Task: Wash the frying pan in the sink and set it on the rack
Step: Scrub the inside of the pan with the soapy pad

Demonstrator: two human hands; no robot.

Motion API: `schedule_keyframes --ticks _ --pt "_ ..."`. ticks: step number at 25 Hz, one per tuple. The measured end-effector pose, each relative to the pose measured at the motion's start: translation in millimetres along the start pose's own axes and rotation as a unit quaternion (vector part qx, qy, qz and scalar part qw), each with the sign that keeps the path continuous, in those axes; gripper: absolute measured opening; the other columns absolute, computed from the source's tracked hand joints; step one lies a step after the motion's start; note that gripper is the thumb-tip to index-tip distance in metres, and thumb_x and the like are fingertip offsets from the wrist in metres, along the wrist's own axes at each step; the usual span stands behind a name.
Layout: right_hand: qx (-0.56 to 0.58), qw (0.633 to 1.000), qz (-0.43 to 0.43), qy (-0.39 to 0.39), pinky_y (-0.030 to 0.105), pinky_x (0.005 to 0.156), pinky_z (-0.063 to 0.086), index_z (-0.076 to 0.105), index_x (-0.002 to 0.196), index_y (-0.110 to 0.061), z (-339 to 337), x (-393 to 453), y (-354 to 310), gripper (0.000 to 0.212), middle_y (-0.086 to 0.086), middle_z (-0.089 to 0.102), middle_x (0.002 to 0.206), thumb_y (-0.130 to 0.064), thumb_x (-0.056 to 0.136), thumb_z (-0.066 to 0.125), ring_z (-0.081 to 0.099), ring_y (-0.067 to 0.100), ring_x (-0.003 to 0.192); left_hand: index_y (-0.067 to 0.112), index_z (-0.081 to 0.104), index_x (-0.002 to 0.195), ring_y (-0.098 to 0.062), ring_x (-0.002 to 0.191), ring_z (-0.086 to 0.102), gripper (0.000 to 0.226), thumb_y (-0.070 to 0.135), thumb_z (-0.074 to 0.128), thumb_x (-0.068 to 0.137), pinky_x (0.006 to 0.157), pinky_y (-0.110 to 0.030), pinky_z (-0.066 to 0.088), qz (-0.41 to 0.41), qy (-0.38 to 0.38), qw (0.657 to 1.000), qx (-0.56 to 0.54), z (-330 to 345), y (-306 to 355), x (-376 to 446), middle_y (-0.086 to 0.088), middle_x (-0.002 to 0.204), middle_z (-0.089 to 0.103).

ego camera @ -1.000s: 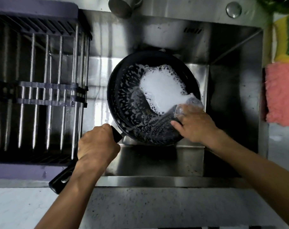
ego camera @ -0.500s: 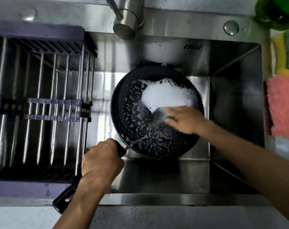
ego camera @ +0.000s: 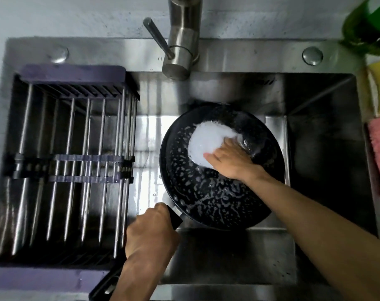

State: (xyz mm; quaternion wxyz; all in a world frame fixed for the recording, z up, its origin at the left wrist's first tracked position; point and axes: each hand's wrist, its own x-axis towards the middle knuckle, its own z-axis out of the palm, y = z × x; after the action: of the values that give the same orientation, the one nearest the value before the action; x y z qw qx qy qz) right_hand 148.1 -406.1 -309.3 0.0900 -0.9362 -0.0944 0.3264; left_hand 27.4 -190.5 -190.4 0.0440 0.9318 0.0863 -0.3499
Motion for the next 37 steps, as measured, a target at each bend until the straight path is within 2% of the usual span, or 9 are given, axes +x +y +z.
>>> schedule_keyframes --ticks 4,7,11,15,18,20,28,32,37 --pt "0.119 0.985 0.105 0.064 0.045 0.121 0.01 0.042 0.148 -0.015 0 14 -27 0.067 0.015 0.03 0.159 -0.058 0.101 0.02 0.024 0.032 0.147 0.022 0.051 0.109 -0.022 0.094 0.063 0.027 0.024 0.055 0.082 0.065 -0.029 0.04 -0.003 -0.01 1.0 0.004 1 -2 0 0.001 0.102 0.062" --pt "0.303 0.947 0.099 0.031 0.045 0.118 0.025 0.059 0.121 -0.008 13 20 -69 0.069 0.019 0.047 0.143 -0.063 0.096 0.026 0.039 0.032 0.134 0.021 0.049 0.112 -0.023 0.102 0.061 0.036 0.036 0.057 0.08 0.073 -0.032 0.043 0.005 -0.031 0.999 0.002 0 -1 4 0.0 0.109 0.061" --pt "0.434 0.881 0.163 0.093 0.034 0.123 0.0 0.02 0.157 -0.012 -6 36 -96 0.068 0.014 0.009 0.166 -0.052 0.103 0.029 0.003 0.022 0.153 0.022 0.049 0.112 -0.022 0.102 0.062 0.032 0.032 0.057 0.082 0.075 -0.031 0.045 0.003 -0.031 1.0 -0.001 -1 -1 2 0.0 0.11 0.062" --pt "0.637 0.752 0.058 0.159 0.024 0.119 -0.002 0.006 0.158 -0.032 -19 18 -135 0.07 -0.011 -0.007 0.165 -0.042 0.1 0.043 -0.008 0.001 0.148 0.023 0.052 0.113 -0.022 0.102 0.062 0.032 0.028 0.058 0.082 0.077 -0.032 0.046 -0.001 -0.037 0.999 0.0 1 0 4 0.001 0.109 0.062" --pt "0.652 0.757 -0.045 0.008 0.038 0.124 0.004 0.017 0.152 -0.05 2 -17 -149 0.069 -0.027 0.004 0.158 -0.062 0.088 0.041 0.009 -0.011 0.144 0.024 0.053 0.115 -0.022 0.105 0.061 0.035 0.031 0.059 0.08 0.081 -0.032 0.047 -0.003 -0.042 0.999 -0.002 -2 1 3 0.0 0.111 0.062" --pt "0.666 0.743 -0.066 0.021 0.039 0.123 -0.003 0.013 0.157 -0.038 -3 -3 -149 0.079 -0.017 -0.006 0.164 -0.06 0.086 0.042 -0.001 -0.006 0.145 0.024 0.054 0.114 -0.023 0.105 0.061 0.037 0.034 0.058 0.079 0.082 -0.033 0.047 -0.004 -0.043 0.999 -0.002 -2 -1 4 0.0 0.111 0.062" --pt "0.405 0.902 0.087 0.122 0.054 0.122 -0.008 -0.012 0.156 -0.037 1 20 -62 0.069 -0.009 -0.032 0.16 -0.052 0.104 0.031 -0.029 0.014 0.146 0.026 0.054 0.108 -0.021 0.097 0.063 0.032 0.03 0.059 0.077 0.069 -0.03 0.04 -0.004 -0.023 1.0 0.007 2 -2 5 0.002 0.104 0.063" --pt "0.488 0.87 -0.065 -0.037 0.039 0.116 -0.016 -0.008 0.154 -0.047 14 -33 -133 0.07 -0.025 -0.026 0.159 -0.066 0.097 0.029 -0.03 0.003 0.143 0.025 0.058 0.111 -0.022 0.1 0.064 0.036 0.034 0.063 0.076 0.073 -0.03 0.044 -0.014 -0.033 0.999 0.0 -1 -1 6 0.001 0.106 0.064" --pt "0.111 0.98 -0.008 -0.166 0.039 0.12 -0.012 0.01 0.156 -0.043 35 -120 -29 0.061 -0.021 -0.014 0.161 -0.065 0.1 0.017 -0.015 0.009 0.151 0.02 0.056 0.109 -0.024 0.097 0.063 0.035 0.032 0.062 0.077 0.07 -0.03 0.043 -0.008 -0.031 0.999 -0.001 -8 3 2 -0.001 0.103 0.064"
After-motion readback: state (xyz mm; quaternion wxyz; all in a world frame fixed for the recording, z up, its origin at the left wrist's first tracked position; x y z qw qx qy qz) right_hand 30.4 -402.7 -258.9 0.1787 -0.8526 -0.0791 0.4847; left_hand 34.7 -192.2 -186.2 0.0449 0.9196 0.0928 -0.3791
